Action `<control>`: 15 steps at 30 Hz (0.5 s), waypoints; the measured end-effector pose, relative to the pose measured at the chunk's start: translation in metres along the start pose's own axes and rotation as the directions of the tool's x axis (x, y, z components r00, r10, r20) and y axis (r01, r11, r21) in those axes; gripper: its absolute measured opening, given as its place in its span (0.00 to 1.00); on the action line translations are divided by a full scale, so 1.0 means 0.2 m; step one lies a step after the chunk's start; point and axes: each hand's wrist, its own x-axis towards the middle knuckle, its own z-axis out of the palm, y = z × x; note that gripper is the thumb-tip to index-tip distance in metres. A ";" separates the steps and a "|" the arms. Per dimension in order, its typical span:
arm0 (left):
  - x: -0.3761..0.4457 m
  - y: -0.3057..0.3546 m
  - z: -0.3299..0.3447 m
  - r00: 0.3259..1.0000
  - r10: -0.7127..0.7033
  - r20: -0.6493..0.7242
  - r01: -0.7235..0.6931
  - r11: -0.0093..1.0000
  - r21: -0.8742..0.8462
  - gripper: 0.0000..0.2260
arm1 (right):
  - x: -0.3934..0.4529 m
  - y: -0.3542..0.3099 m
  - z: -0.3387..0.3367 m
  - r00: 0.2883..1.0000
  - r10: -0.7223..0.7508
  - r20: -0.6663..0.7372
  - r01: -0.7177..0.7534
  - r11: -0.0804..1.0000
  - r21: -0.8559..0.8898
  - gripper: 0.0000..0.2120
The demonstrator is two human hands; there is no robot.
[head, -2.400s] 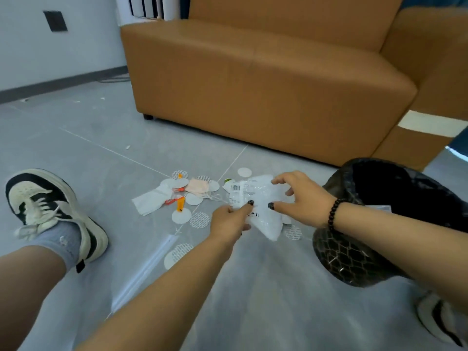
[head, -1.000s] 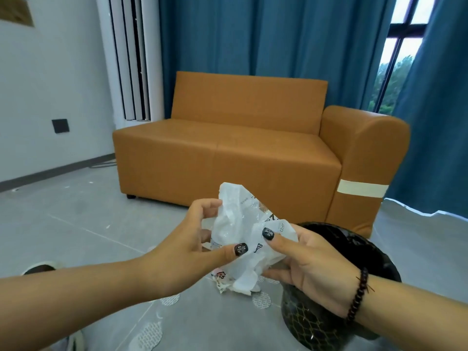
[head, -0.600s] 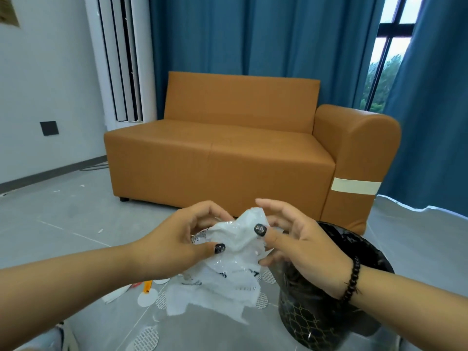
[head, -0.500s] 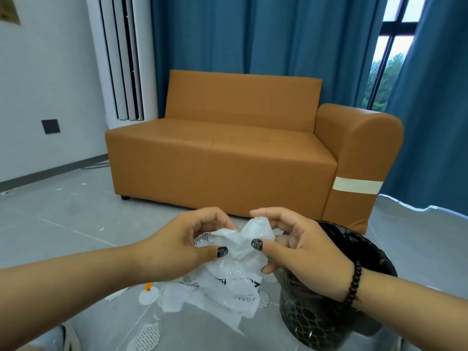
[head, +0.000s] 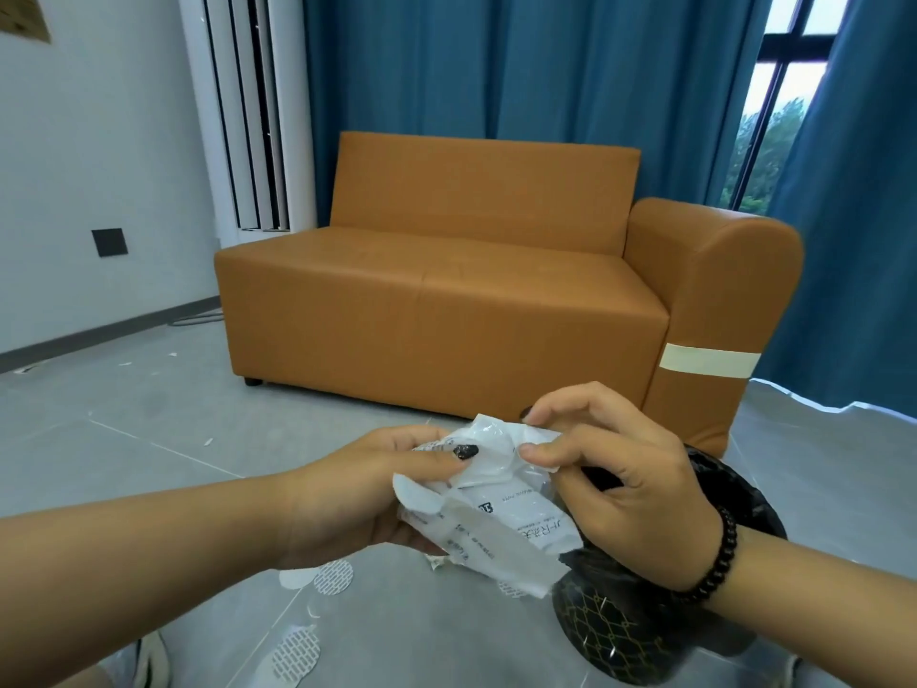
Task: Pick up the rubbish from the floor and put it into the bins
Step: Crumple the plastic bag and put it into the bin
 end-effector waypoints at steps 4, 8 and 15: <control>-0.03 0.03 0.02 0.997 0.049 0.062 -0.046 0.998 -0.053 0.17 | -0.02 0.00 0.00 0.988 -0.116 0.101 0.128 0.984 -0.125 0.09; -0.01 0.02 0.02 0.995 0.076 -0.068 -0.076 0.997 0.006 0.22 | -0.04 -0.02 -0.02 0.968 -0.134 0.211 0.160 0.981 -0.113 0.12; -0.02 0.03 0.00 0.972 0.221 -0.077 -0.203 0.960 0.195 0.14 | -0.04 -0.04 -0.05 0.985 0.071 0.157 -0.090 0.989 0.121 0.18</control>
